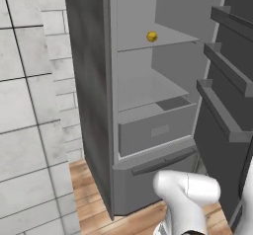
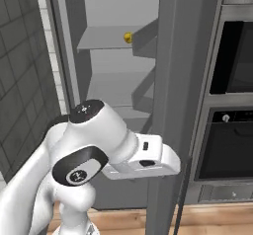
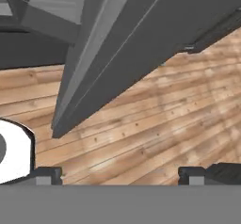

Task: Retrieve a lemon from the fridge and place it on the cutting board with the fish.

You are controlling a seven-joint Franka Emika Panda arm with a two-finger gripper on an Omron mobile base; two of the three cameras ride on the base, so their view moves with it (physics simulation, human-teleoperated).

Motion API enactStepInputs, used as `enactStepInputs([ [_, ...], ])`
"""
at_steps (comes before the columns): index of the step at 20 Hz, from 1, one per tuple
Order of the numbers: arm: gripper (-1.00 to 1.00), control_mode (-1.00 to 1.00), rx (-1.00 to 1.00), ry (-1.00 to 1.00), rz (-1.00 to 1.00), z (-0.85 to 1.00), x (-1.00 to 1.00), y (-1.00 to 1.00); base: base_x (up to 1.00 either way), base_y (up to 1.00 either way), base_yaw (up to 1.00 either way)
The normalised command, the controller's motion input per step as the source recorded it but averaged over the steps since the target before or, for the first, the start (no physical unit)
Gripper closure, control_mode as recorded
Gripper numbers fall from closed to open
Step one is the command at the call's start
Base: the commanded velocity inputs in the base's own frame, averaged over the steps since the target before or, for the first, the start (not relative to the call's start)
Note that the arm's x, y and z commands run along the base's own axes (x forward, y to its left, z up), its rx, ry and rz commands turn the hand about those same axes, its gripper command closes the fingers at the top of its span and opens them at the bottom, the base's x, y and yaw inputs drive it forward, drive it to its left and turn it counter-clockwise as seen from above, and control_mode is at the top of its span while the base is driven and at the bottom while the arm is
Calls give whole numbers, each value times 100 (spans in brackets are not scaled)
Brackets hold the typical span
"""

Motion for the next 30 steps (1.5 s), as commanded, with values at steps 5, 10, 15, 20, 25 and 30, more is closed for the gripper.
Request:
enactStepInputs([
  [5, -100, -100, -42, 12, 2, 10, 14, 87, 0, 0, 0],
  [10, -100, -100, -18, 2, 3, -8, 7, 33, 0, 0, 0],
  [15, -100, -100, -11, 3, 14, -1, 78, 14, 0, 0, 0],
  [20, -100, -100, 0, -1, 23, -9, 67, -22, 0, 0, 0],
  [25, -100, -100, 0, -1, 15, -26, 32, -58, 0, 0, 0],
  [30, -100, -100, 0, 0, 0, -28, 1, -58, 0, 0, 0],
])
